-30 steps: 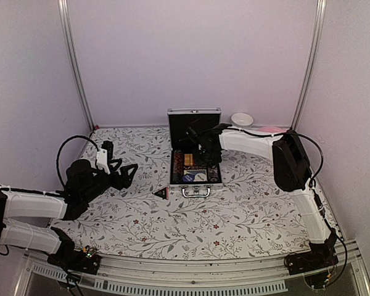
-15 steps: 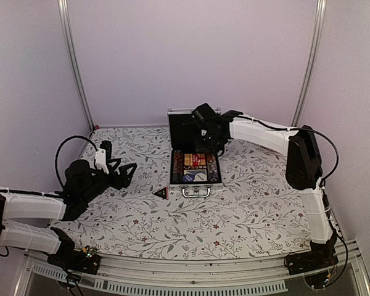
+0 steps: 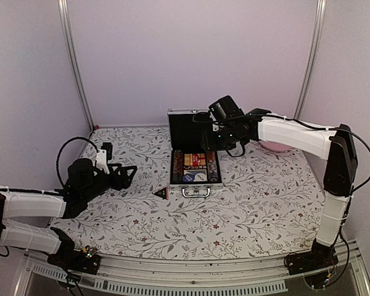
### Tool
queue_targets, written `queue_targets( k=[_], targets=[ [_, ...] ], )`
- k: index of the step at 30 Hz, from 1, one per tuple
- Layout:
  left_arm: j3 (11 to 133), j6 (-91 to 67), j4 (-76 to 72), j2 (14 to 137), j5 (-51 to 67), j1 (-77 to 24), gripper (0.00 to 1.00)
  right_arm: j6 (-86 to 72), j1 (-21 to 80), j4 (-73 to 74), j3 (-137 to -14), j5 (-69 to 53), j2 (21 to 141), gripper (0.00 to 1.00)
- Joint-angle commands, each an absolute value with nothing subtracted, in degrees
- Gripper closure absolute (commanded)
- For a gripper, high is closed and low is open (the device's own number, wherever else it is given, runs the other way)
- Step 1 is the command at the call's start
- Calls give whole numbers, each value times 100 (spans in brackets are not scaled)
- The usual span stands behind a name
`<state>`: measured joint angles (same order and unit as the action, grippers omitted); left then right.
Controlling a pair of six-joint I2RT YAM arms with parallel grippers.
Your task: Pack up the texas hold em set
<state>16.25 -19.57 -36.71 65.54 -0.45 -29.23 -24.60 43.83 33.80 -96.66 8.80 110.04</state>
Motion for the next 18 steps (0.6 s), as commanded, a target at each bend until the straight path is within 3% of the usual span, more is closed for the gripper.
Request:
queue_targets(
  k=[1,8,18],
  targets=[
    [2121,-3038,-2005,6434,-188,-3025,21,-2443,4379,3104,-9250,1130,10601,45],
    [2775,-4494,-481,6883,-733,-3993,23,-2407,4230,2717,-8608,1394,10223,40],
    [4243,-4804,761,8749,-1005,-4446,19,-2341,3661,1848,-7151,1192,9206,38]
  ],
)
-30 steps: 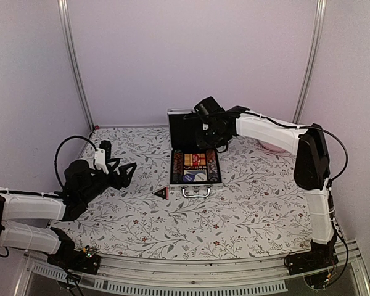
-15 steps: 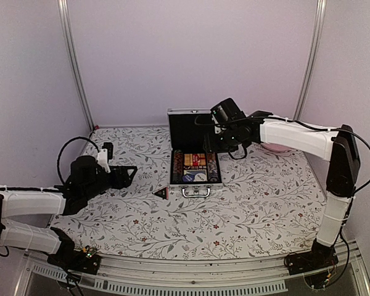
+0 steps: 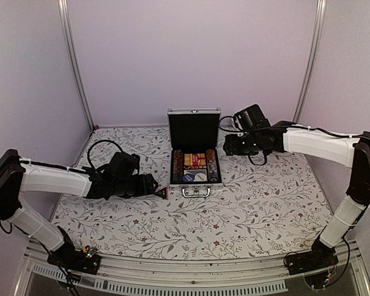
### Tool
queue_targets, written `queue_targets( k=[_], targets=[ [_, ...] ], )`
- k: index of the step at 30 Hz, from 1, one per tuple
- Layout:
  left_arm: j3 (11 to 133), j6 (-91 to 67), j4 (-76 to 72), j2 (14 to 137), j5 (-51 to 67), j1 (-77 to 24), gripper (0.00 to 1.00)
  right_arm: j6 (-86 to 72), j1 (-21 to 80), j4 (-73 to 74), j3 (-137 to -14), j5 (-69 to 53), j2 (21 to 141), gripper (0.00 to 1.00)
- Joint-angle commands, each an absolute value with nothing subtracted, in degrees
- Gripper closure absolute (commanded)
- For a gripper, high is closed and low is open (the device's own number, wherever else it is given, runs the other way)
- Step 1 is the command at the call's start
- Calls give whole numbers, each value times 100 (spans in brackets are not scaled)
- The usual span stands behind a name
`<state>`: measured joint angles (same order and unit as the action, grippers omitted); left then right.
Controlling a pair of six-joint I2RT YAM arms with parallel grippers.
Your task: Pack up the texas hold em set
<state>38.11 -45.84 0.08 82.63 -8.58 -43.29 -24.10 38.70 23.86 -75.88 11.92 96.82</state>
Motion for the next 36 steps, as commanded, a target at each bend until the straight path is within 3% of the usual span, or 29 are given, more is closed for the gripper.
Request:
queue_targets(
  k=[1,9,36],
  targets=[
    [4390,-4812,889,8902,-1025,-4473,19,-2359,3609,1786,-7037,1167,9121,38],
    [5165,-4734,1391,9770,-1134,-4732,16,-2443,3340,1424,-6441,975,8841,37],
    [6118,-4232,2126,10828,-1663,-4999,10,-2494,3243,1213,-6574,677,9372,36]
  ],
)
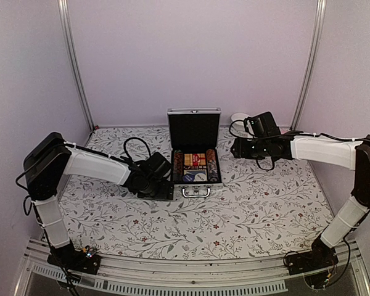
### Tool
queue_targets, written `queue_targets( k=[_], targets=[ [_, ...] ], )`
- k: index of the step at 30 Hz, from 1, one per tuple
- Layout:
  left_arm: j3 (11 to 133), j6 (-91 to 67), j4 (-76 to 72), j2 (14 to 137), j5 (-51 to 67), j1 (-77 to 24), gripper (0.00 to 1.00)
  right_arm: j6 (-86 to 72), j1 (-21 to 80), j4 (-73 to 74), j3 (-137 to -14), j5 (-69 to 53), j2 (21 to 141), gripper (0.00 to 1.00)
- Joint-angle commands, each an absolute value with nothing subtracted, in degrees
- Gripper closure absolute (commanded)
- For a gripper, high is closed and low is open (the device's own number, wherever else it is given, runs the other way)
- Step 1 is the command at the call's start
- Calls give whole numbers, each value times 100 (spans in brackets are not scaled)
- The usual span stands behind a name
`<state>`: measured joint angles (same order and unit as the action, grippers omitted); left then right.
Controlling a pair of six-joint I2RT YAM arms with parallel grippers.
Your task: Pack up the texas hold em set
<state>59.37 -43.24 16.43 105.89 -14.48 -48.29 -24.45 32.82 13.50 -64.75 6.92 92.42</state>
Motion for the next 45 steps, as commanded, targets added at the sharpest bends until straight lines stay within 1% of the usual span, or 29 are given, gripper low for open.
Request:
queue_targets(
  k=[1,10,18,28,34,39,42,45],
  targets=[
    [6125,-4233,2171,10848,-1677,-5021,10,-2496,3243,1198,-6574,669,9384,36],
    [6233,-4213,2147,11004,-1767,-5068,10,-2496,3237,1123,-6585,598,9505,36],
    [6280,-4236,2247,11100,-1882,-5073,13,-2521,3235,1116,-6535,650,9449,36],
    [6216,-4298,2259,11032,-1813,-5111,22,-2584,3235,1090,-6470,672,9413,37],
    [6205,-4285,2276,10973,-1853,-5136,30,-2593,3235,1081,-6437,687,9413,37],
    [6203,-4263,2320,10946,-1904,-5147,33,-2620,3234,1083,-6403,685,9398,37],
    [6148,-4258,2344,10856,-2005,-5150,37,-2636,3241,1081,-6390,685,9396,36],
    [6053,-4263,2367,10613,-2192,-5153,38,-2637,3239,1082,-6373,690,9379,37]
  ],
)
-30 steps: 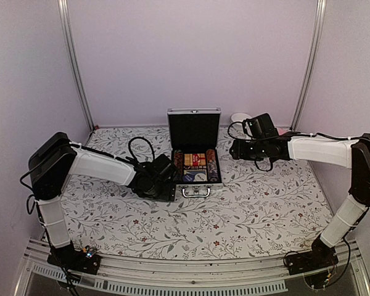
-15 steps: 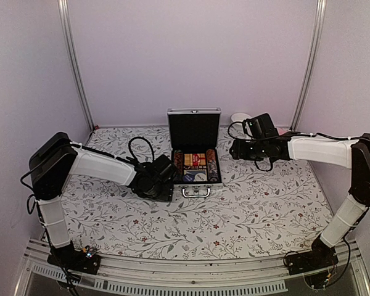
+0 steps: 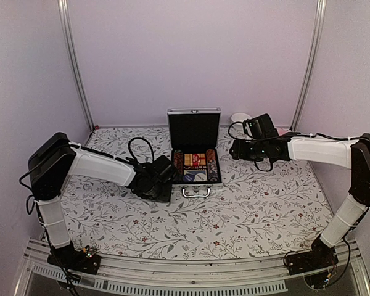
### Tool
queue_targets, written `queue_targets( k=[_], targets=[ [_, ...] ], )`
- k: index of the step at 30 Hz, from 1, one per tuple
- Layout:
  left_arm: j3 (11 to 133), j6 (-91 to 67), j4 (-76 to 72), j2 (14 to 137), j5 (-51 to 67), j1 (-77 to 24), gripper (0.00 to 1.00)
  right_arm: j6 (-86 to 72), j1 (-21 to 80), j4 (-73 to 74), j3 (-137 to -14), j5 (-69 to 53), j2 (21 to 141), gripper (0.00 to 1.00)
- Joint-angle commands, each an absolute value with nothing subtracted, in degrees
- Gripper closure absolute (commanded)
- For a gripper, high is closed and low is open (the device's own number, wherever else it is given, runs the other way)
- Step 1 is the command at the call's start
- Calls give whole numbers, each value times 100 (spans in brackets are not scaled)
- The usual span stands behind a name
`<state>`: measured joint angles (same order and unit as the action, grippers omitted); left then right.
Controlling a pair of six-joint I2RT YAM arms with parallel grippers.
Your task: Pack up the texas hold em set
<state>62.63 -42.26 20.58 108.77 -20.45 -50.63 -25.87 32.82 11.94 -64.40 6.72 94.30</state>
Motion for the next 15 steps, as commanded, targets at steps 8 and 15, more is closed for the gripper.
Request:
queue_targets(
  k=[8,15],
  targets=[
    [5790,-4148,2367,9995,-2376,-5157,38,-2652,3235,1074,-6360,738,9317,37],
    [6056,-3827,2352,9715,-2353,-5171,38,-2682,3235,1063,-6292,886,9150,37]
  ],
)
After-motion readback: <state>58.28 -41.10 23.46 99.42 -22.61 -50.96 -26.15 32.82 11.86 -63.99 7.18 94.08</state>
